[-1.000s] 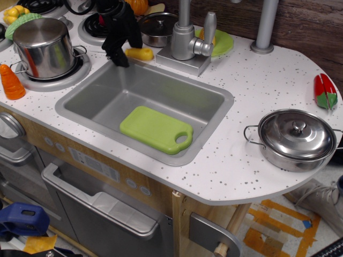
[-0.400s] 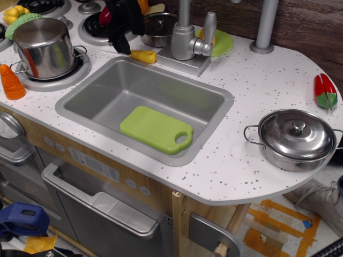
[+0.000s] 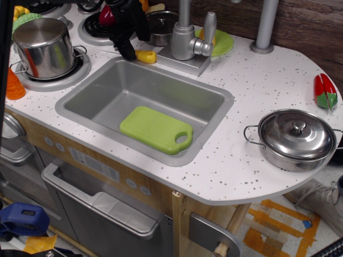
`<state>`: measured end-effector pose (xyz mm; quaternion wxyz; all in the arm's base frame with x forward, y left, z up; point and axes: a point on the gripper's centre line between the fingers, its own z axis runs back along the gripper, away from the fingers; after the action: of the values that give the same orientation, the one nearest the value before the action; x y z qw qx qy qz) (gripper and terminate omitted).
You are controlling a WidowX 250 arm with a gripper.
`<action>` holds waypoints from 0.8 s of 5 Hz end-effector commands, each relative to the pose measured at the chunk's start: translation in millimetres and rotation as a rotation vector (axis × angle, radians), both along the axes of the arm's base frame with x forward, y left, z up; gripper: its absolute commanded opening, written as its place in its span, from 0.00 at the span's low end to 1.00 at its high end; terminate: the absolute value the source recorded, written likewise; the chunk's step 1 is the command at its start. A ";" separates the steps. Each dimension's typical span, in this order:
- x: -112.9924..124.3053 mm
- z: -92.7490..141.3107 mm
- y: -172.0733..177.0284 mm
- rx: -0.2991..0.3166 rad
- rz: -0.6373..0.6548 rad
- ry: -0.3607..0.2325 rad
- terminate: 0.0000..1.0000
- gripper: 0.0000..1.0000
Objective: Put knife on cutting board
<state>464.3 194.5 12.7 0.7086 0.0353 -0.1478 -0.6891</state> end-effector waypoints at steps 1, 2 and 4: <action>3.5 22.9 9.8 -0.019 0.021 -0.033 0.00 1.00; 0.3 19.3 9.1 -0.051 0.031 -0.017 0.00 1.00; 4.4 10.7 10.7 -0.127 0.029 0.023 0.00 0.00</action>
<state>463.3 196.2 2.1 0.7258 -0.0470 -0.1740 -0.6639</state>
